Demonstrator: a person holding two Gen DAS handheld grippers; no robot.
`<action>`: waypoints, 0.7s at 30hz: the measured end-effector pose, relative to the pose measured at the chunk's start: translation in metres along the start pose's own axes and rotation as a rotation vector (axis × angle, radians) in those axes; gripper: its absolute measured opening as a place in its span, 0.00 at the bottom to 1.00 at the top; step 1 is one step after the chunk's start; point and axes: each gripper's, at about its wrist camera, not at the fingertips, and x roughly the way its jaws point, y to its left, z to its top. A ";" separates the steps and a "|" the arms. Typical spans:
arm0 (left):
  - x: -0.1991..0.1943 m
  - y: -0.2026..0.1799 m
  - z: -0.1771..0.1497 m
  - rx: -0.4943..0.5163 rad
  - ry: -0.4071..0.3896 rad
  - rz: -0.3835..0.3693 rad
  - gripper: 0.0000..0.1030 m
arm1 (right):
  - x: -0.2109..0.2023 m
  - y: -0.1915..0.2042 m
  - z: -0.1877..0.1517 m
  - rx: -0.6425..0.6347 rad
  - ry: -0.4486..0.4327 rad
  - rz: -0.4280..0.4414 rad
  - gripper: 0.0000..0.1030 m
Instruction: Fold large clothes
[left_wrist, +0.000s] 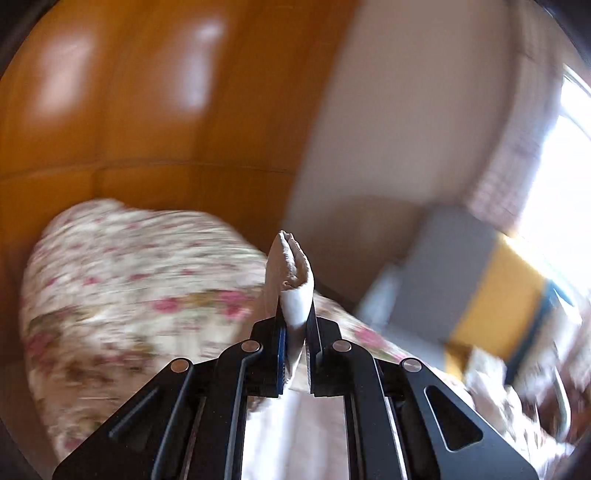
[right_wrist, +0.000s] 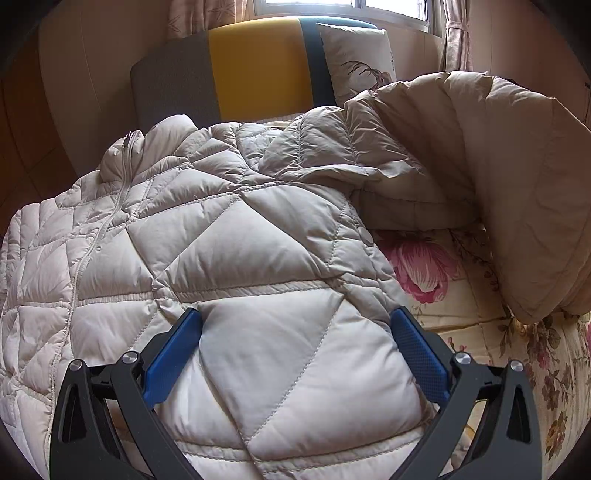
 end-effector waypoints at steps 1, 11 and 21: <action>-0.002 -0.022 -0.006 0.042 0.003 -0.043 0.07 | 0.000 0.000 0.000 0.001 0.000 0.001 0.98; -0.011 -0.198 -0.108 0.433 0.098 -0.314 0.07 | 0.000 -0.001 0.000 0.006 -0.001 0.005 0.98; -0.036 -0.274 -0.221 0.785 0.138 -0.515 0.07 | 0.000 -0.001 -0.001 0.007 -0.001 0.002 0.98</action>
